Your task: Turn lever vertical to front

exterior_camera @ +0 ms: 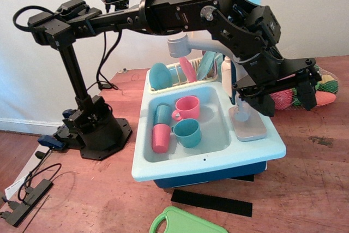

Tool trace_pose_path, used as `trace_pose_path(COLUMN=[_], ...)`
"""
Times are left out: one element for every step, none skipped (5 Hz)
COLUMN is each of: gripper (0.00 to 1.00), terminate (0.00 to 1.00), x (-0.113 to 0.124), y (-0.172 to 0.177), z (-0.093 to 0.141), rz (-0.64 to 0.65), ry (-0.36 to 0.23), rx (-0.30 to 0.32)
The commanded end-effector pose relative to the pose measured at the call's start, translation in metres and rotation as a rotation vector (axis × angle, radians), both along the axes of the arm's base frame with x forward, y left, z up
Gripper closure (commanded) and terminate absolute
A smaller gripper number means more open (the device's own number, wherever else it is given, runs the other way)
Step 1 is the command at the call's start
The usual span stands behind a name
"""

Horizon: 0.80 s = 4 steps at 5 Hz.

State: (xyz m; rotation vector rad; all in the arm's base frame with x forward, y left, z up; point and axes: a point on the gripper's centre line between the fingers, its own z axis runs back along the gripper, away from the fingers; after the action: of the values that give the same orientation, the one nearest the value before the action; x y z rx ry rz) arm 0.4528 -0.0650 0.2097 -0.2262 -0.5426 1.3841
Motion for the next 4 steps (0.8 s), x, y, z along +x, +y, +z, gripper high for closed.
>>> trace_pose_path(gripper=[0.00, 0.00, 0.00, 0.00], terminate=[0.00, 0.00, 0.00, 0.00], x=[0.000, 0.002, 0.007, 0.009], y=[0.000, 0.007, 0.011, 0.015], z=[0.000, 0.003, 0.006, 0.008], rz=[0.000, 0.018, 0.020, 0.025], ry=[0.000, -0.008, -0.027, -0.037], rx=[0.000, 0.009, 0.012, 0.015])
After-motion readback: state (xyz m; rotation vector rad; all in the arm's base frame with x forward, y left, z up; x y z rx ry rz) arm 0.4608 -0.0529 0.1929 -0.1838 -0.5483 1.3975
